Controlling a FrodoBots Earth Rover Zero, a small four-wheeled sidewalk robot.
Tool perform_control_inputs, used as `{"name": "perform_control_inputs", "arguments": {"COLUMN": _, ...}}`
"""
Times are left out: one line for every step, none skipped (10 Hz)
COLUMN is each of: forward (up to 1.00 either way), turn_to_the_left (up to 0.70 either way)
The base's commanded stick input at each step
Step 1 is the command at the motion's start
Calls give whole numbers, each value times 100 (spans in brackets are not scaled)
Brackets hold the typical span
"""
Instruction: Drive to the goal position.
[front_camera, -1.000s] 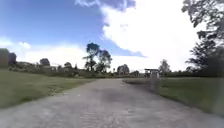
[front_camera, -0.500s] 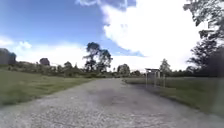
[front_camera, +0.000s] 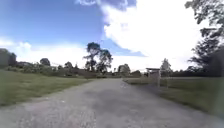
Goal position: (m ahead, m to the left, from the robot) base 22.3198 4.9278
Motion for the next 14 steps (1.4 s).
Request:
{"name": "perform_control_inputs", "arguments": {"forward": 85, "turn_to_the_left": 0}}
{"name": "perform_control_inputs", "arguments": {"forward": 85, "turn_to_the_left": 0}}
{"name": "perform_control_inputs", "arguments": {"forward": 85, "turn_to_the_left": 0}}
{"name": "perform_control_inputs", "arguments": {"forward": 85, "turn_to_the_left": 0}}
{"name": "perform_control_inputs", "arguments": {"forward": 85, "turn_to_the_left": 0}}
{"name": "perform_control_inputs", "arguments": {"forward": 85, "turn_to_the_left": 0}}
{"name": "perform_control_inputs", "arguments": {"forward": 85, "turn_to_the_left": 0}}
{"name": "perform_control_inputs", "arguments": {"forward": 85, "turn_to_the_left": 0}}
{"name": "perform_control_inputs", "arguments": {"forward": 85, "turn_to_the_left": 0}}
{"name": "perform_control_inputs", "arguments": {"forward": 85, "turn_to_the_left": 0}}
{"name": "perform_control_inputs", "arguments": {"forward": 85, "turn_to_the_left": 0}}
{"name": "perform_control_inputs", "arguments": {"forward": 85, "turn_to_the_left": 0}}
{"name": "perform_control_inputs", "arguments": {"forward": 85, "turn_to_the_left": 0}}
{"name": "perform_control_inputs", "arguments": {"forward": 85, "turn_to_the_left": 0}}
